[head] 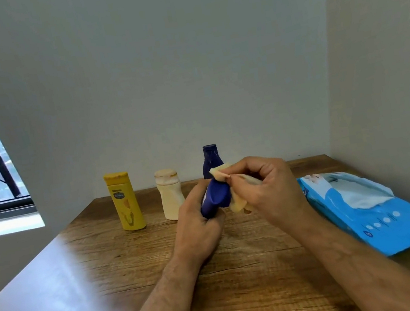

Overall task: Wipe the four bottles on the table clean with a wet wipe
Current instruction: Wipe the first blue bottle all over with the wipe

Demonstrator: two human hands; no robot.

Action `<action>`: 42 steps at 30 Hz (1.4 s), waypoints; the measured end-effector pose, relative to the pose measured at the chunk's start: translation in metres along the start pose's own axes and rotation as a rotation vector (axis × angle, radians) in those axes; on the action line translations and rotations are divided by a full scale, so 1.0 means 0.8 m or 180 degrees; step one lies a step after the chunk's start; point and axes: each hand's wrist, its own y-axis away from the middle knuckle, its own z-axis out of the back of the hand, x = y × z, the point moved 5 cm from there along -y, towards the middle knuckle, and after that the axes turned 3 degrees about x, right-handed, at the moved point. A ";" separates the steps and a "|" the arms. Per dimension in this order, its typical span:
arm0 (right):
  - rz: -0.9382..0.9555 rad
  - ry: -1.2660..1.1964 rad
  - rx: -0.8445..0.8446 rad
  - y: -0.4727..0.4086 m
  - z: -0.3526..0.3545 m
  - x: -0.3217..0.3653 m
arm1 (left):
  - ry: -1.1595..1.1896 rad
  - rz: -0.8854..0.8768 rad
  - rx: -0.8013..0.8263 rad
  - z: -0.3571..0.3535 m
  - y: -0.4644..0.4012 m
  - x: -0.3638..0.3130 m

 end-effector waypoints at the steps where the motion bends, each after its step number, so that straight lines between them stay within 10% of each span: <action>1: -0.0076 0.0015 -0.0097 -0.001 0.002 -0.003 | -0.0016 -0.0018 0.0019 -0.001 0.000 -0.002; 26: -0.0053 -0.0236 0.0097 -0.007 0.003 -0.019 | 0.0182 -0.0096 0.0104 -0.007 0.002 -0.011; 33: -0.0224 -0.1313 0.0291 -0.006 0.004 -0.008 | 0.0041 0.0007 0.0167 -0.007 0.003 -0.005; 42: 0.0055 -0.0342 0.0164 -0.007 0.009 -0.010 | -0.0189 -0.0006 0.0107 -0.006 0.002 -0.008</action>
